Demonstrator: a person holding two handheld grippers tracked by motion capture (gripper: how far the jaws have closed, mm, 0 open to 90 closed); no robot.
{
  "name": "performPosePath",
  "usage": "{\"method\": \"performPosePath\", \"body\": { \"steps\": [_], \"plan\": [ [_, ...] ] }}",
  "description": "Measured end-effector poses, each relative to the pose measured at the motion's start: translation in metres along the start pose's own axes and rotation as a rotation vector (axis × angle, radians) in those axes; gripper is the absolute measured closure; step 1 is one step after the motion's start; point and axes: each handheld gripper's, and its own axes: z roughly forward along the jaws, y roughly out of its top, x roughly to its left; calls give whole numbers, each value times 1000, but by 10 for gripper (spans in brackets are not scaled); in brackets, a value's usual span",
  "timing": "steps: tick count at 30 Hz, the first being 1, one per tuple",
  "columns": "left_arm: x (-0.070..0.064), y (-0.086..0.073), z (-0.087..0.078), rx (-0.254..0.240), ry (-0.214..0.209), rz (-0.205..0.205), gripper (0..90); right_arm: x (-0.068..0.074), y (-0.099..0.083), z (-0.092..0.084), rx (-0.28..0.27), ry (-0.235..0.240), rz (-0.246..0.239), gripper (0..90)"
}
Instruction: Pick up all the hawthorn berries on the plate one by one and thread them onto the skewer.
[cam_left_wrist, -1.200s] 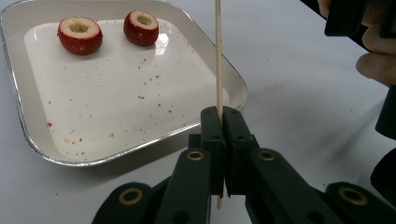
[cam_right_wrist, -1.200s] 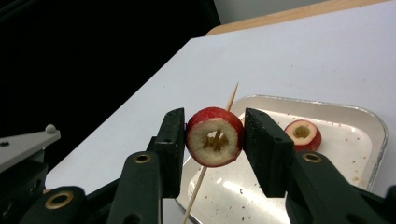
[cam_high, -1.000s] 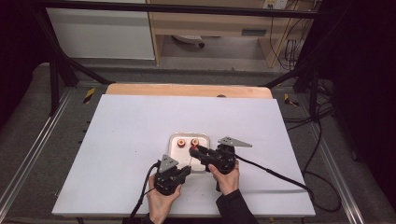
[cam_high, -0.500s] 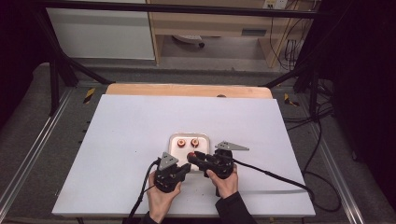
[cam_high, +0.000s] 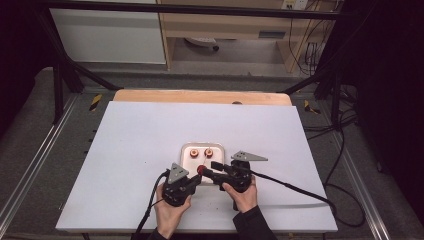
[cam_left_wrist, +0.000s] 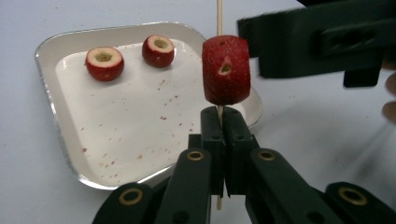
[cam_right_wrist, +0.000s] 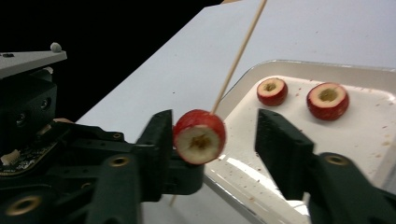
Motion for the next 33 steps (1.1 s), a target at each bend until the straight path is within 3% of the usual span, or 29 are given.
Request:
{"method": "performPosePath", "body": {
  "steps": [5,8,14,23,33],
  "plan": [
    [9,-8,-8,24,17,36,886,-6,7,-5,41,-46,-67,269],
    [12,-11,-13,34,17,59,885,-11,12,-4,69,-66,-77,183],
    [17,-18,-21,41,14,73,885,-23,22,-1,195,-152,-131,94],
    [19,-20,-29,42,-4,85,884,-29,44,10,360,-225,-216,81],
    [21,-23,-32,49,-11,98,884,-30,64,36,471,-276,-286,122]
  ]
}}
